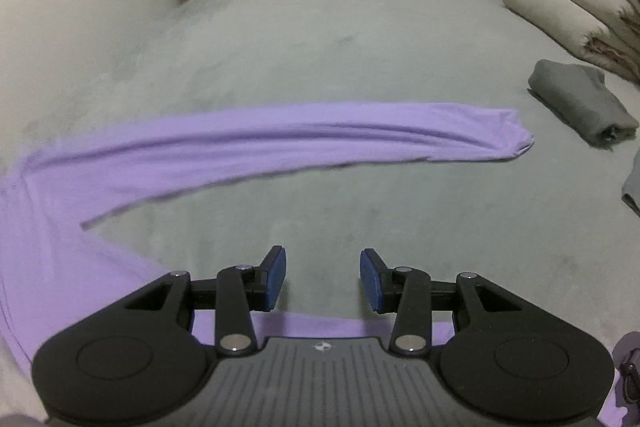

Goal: Fold clothes

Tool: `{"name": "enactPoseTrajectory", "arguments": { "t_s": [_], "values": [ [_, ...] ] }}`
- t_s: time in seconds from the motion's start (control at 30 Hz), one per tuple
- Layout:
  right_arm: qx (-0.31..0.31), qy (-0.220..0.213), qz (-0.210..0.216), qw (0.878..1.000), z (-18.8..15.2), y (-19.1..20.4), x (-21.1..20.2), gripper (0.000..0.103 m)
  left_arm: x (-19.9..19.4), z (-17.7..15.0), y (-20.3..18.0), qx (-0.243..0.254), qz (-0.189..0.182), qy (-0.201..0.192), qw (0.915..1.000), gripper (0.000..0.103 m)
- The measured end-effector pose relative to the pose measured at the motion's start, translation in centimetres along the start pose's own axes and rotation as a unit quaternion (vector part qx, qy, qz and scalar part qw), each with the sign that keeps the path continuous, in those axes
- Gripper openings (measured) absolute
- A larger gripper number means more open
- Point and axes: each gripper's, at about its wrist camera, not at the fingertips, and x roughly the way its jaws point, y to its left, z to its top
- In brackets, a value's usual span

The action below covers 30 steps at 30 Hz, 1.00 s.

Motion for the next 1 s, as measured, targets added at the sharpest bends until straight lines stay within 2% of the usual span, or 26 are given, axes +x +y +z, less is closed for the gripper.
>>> {"name": "enactPoseTrajectory", "arguments": {
  "t_s": [0.13,0.23,0.33,0.37,0.4,0.57,0.63,0.7,0.73,0.83,0.9,0.93,1.0],
  "values": [
    [0.008,-0.003,0.032,0.999,-0.4,0.8,-0.1,0.04,-1.6,0.3,1.3,-0.026,-0.02,-0.01,0.9994,0.018],
    [-0.024,-0.005,0.018,1.0,-0.6,2.0,-0.1,0.041,-2.3,0.2,2.1,-0.043,-0.038,-0.014,0.9983,0.019],
    [-0.047,-0.006,0.009,0.999,-0.9,2.9,-0.2,0.042,-2.8,0.3,2.8,-0.047,-0.075,-0.01,0.996,0.026],
    [-0.049,-0.008,0.014,0.999,-1.0,3.1,-0.4,0.042,-3.1,0.2,2.9,-0.049,-0.08,-0.012,0.9955,0.032],
    [-0.054,-0.011,0.016,0.998,-1.0,3.3,-0.5,0.042,-3.4,0.1,3.1,-0.052,-0.083,-0.013,0.9951,0.034],
    [-0.088,-0.023,0.028,0.995,-1.1,5.0,-1.1,0.05,-4.6,-0.8,1.8,-0.023,-0.063,-0.028,0.9974,0.047],
    [-0.101,-0.022,0.036,0.994,-1.2,5.6,-1.1,0.05,-4.4,-1.2,0.6,0.007,-0.04,-0.027,0.9988,0.054],
    [-0.105,-0.02,0.045,0.993,-1.3,5.8,-1.1,0.05,-3.6,-1.6,-0.6,0.039,-0.01,-0.024,0.9989,0.056],
    [-0.106,-0.02,0.05,0.993,-1.4,5.9,-1.1,0.05,-3.1,-1.8,-1.2,0.057,0.001,-0.021,0.9982,0.053],
    [-0.104,-0.017,0.063,0.993,-1.4,5.9,-1.0,0.05,-1.4,-2.1,-2.2,0.082,0.001,-0.001,0.9966,0.019],
    [-0.104,-0.016,0.066,0.992,-1.5,5.9,-1.1,0.05,-0.9,-2.2,-2.2,0.082,-0.001,0.001,0.9966,0.014],
    [-0.105,-0.015,0.067,0.992,-1.5,5.9,-1.1,0.05,-1.1,-2.1,-2.0,0.077,-0.005,-0.001,0.997,0.006],
    [-0.106,-0.014,0.071,0.992,-1.6,5.9,-1.1,0.05,-1.9,-2.0,-1.4,0.064,-0.01,-0.008,0.9979,0.004]
  ]
}}
